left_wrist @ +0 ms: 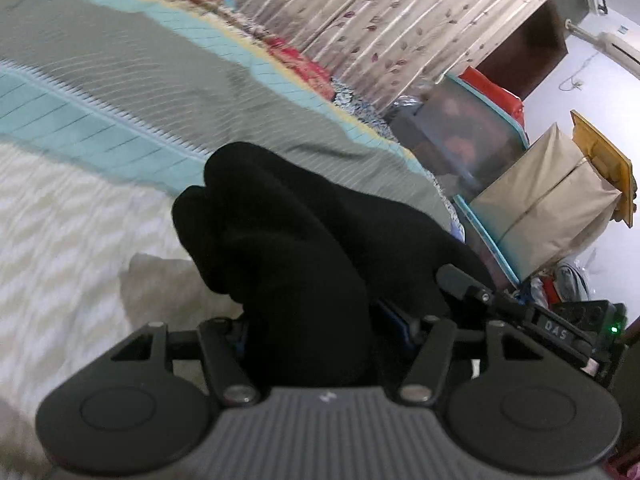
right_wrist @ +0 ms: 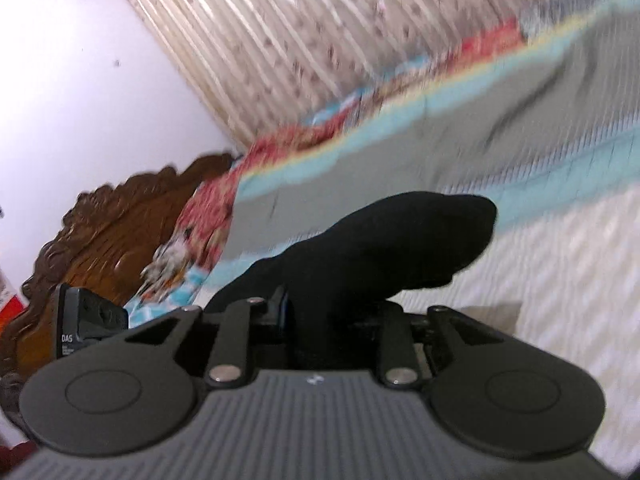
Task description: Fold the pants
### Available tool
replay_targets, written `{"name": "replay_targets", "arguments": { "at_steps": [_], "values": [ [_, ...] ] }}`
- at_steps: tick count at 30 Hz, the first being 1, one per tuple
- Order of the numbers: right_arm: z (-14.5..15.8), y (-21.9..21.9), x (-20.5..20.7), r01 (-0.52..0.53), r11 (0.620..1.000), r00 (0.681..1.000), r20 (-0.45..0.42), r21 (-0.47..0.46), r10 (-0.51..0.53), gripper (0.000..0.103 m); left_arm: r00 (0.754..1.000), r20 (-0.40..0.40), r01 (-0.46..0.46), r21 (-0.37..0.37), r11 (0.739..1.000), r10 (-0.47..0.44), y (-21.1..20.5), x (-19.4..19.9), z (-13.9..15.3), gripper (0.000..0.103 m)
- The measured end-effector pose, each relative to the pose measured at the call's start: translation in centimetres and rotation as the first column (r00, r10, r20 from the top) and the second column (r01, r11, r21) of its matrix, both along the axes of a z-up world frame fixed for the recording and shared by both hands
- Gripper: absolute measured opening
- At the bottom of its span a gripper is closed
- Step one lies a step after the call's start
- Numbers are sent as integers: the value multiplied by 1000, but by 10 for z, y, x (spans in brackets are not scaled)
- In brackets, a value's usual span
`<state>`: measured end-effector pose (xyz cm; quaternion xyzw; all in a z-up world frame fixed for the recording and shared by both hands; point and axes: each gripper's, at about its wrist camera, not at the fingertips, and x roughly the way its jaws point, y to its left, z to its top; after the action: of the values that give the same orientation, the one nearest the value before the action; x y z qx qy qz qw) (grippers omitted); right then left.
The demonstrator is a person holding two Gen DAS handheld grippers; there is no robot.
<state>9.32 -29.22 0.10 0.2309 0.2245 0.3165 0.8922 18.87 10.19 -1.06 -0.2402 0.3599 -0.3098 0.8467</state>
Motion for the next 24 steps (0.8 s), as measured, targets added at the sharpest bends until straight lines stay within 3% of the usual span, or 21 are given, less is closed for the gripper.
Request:
{"name": "replay_targets", "arguments": {
  "at_steps": [3,6,7,8,9,11,15,19,24],
  "values": [
    [-16,-3,34,51,998,998,-32,-40,-52,28,999,-29,-18,56,998,20,-24,35,-23,59],
    [-61,3,71,110,986,971,-199,-124,-133,32,985,-140,-69,213,975,101,-45,68,-72,60],
    [-81,7,82,136,972,949,-257,-189,-182,39,983,-152,-71,222,973,106,-49,72,-85,68],
    [-94,5,85,170,967,939,-267,-190,-217,57,986,-127,-85,201,976,112,-47,70,-88,69],
    [-101,0,83,200,969,932,-276,-145,-234,64,987,-111,-90,200,976,114,-48,67,-85,69],
    [-105,-6,80,213,974,925,-306,-78,-227,64,986,-118,-91,229,969,120,-50,63,-80,71],
    [-100,0,60,245,964,918,-295,-100,-264,69,984,-90,-115,335,935,154,-58,45,-62,77],
    [-98,0,35,280,955,902,-315,-96,-296,70,978,-58,-161,403,901,201,-62,8,-44,78],
    [-93,8,-9,322,933,885,-301,-161,-357,70,972,-35,-182,506,843,231,-63,-43,-28,82]
  ]
}}
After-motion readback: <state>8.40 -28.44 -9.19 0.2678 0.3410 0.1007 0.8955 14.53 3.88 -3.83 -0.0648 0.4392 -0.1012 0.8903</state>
